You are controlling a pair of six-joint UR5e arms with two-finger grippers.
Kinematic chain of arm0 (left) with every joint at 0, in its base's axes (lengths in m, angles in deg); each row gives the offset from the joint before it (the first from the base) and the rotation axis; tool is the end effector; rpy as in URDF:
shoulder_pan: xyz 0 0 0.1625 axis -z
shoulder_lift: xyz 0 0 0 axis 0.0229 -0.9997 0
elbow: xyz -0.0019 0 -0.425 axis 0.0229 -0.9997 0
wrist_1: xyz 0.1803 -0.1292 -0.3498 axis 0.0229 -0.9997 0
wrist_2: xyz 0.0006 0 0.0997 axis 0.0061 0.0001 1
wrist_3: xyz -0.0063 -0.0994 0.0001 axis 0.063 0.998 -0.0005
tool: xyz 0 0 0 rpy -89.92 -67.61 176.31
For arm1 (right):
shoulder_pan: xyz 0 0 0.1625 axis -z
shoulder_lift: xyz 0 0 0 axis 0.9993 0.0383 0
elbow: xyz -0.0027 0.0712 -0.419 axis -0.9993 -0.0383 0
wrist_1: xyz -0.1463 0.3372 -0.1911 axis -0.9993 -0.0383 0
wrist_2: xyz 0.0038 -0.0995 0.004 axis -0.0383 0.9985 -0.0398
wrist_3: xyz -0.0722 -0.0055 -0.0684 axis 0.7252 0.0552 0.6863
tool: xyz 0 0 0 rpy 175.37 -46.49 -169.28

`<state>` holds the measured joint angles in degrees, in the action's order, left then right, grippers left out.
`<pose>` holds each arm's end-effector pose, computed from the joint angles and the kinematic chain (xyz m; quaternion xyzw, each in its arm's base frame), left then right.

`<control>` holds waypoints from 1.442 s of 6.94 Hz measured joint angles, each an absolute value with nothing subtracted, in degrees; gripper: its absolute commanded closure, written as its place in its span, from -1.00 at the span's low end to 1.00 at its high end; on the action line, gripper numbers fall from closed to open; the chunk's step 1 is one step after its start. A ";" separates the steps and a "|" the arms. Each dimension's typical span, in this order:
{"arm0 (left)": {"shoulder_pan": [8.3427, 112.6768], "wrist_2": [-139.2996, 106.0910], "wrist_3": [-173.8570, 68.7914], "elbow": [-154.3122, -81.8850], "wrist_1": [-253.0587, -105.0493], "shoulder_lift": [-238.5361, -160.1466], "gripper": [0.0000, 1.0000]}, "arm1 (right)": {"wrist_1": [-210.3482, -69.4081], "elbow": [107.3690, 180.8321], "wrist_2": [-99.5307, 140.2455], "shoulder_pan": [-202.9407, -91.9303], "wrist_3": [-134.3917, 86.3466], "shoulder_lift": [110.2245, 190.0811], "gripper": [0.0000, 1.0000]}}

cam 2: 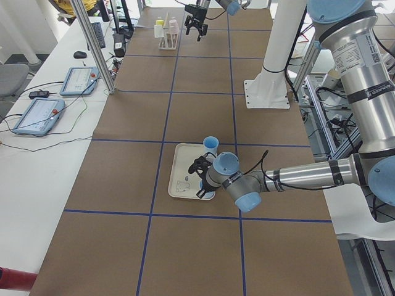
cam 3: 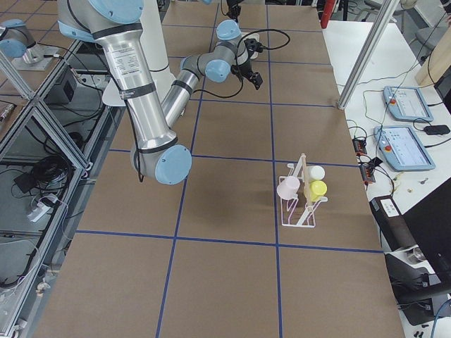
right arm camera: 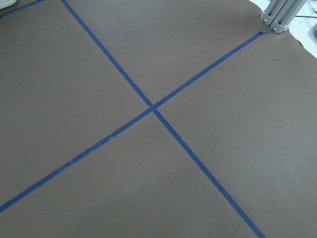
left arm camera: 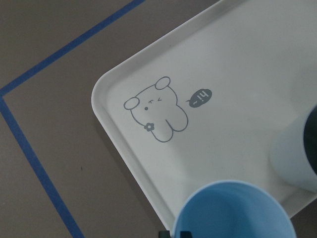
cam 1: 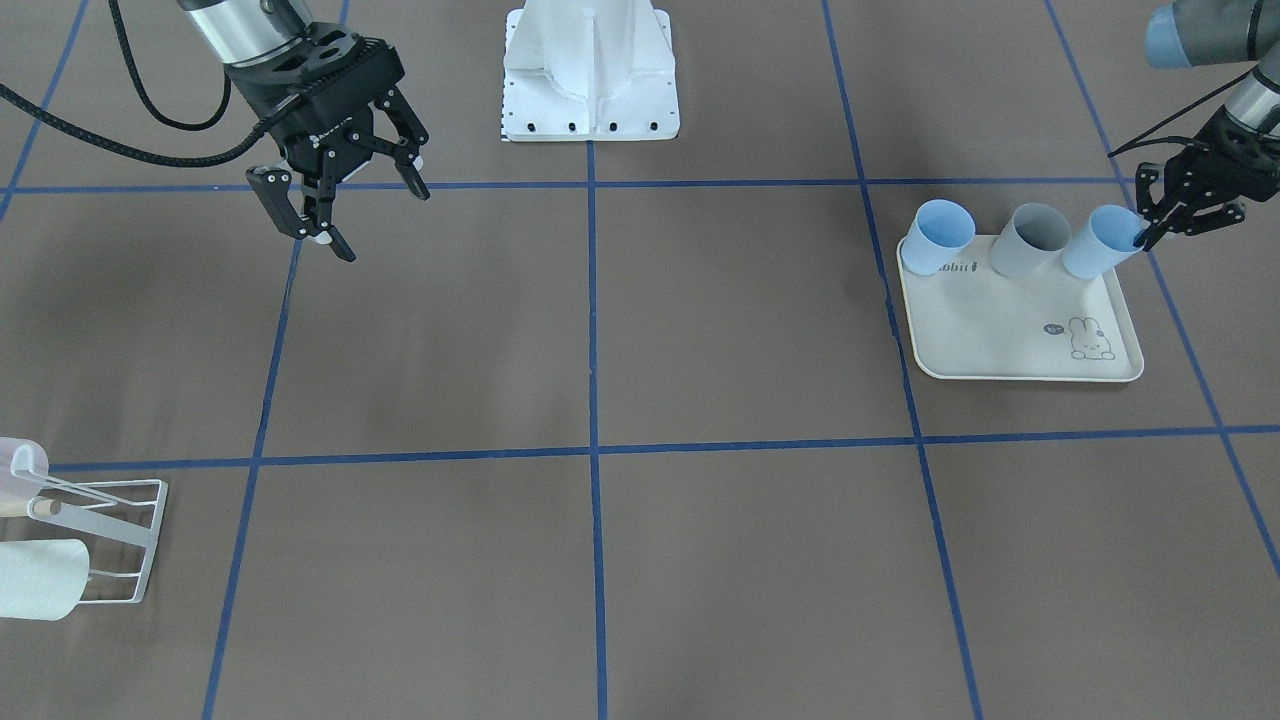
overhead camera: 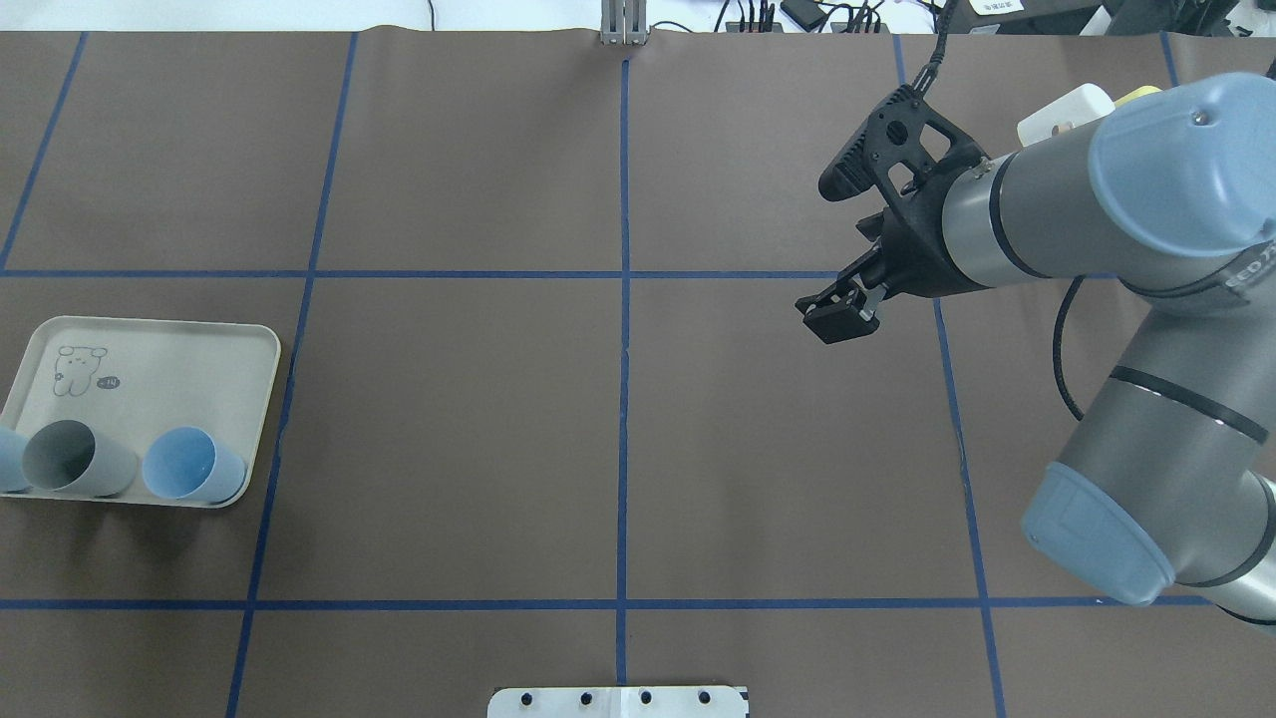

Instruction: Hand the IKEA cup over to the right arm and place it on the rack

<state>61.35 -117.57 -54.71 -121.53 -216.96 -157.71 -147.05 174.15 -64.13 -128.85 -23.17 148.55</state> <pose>0.1027 -0.3377 0.6606 0.2603 0.3771 0.2428 0.8550 -0.3211 -0.4165 0.1960 0.3528 -0.3783 -0.3181 0.7945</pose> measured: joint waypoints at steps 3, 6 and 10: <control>62.99 -117.66 -54.93 -123.72 -218.65 -158.44 1.00 | -146.68 174.10 -64.26 -128.52 -23.05 148.42 -0.99; 72.46 -122.14 -54.81 -134.43 -207.14 -161.32 1.00 | -132.91 169.59 -64.27 -126.43 -23.16 148.38 -0.99; 75.03 -130.76 -32.62 -153.96 -186.80 -171.76 1.00 | -115.77 164.70 -64.12 -123.62 -24.17 148.09 -0.99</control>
